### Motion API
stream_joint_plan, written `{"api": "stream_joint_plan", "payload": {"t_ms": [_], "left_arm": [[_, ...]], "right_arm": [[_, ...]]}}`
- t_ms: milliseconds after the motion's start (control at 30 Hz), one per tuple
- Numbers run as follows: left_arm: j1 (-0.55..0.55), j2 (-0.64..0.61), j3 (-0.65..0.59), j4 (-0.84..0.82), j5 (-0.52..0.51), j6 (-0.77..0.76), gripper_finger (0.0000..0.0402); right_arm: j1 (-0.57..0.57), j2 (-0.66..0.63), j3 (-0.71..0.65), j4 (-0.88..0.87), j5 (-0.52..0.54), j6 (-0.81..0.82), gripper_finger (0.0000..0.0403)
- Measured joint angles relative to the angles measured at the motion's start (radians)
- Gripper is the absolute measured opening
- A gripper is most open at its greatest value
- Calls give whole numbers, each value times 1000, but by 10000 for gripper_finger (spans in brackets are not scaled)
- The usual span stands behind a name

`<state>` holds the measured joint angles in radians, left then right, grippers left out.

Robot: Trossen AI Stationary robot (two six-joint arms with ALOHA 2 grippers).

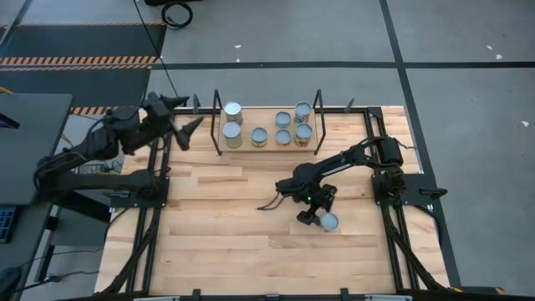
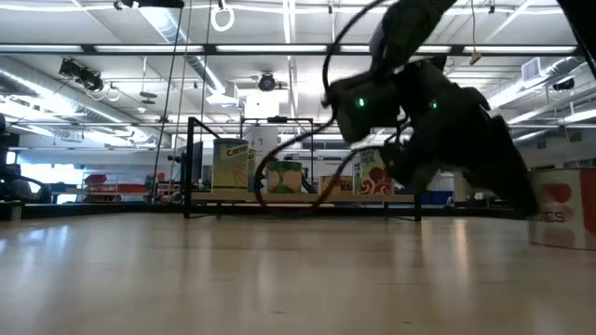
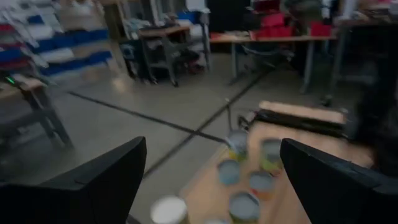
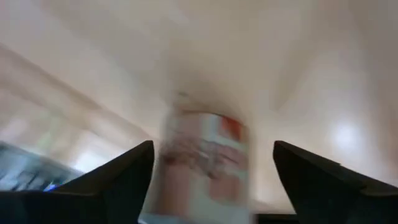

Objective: Pick and place cans onto a shelf
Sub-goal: Move the red can to the bottom right of the table, then put the red can on the shelf aligned with the orange can

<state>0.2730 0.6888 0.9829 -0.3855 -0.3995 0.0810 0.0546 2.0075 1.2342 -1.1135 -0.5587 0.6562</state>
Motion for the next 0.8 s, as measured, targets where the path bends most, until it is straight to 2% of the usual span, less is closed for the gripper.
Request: {"api": "stream_joint_plan", "payload": {"t_ms": [200,300,367,567,800], "left_arm": [[-109,-25,0,-221,-38,-157,376],[-153,-30,-1,-313,-35,-238,376],[-187,-31,-1,-342,-25,-295,376],[-293,-22,-1,-314,-23,-400,376],[-360,-2,-1,-249,-61,-433,376]], "right_arm": [[39,-96,84,-11,178,63,381],[103,-155,91,-9,300,103,396],[169,-185,76,-13,341,136,398],[316,-195,5,32,438,315,399],[345,-202,-5,57,472,400,400]]}}
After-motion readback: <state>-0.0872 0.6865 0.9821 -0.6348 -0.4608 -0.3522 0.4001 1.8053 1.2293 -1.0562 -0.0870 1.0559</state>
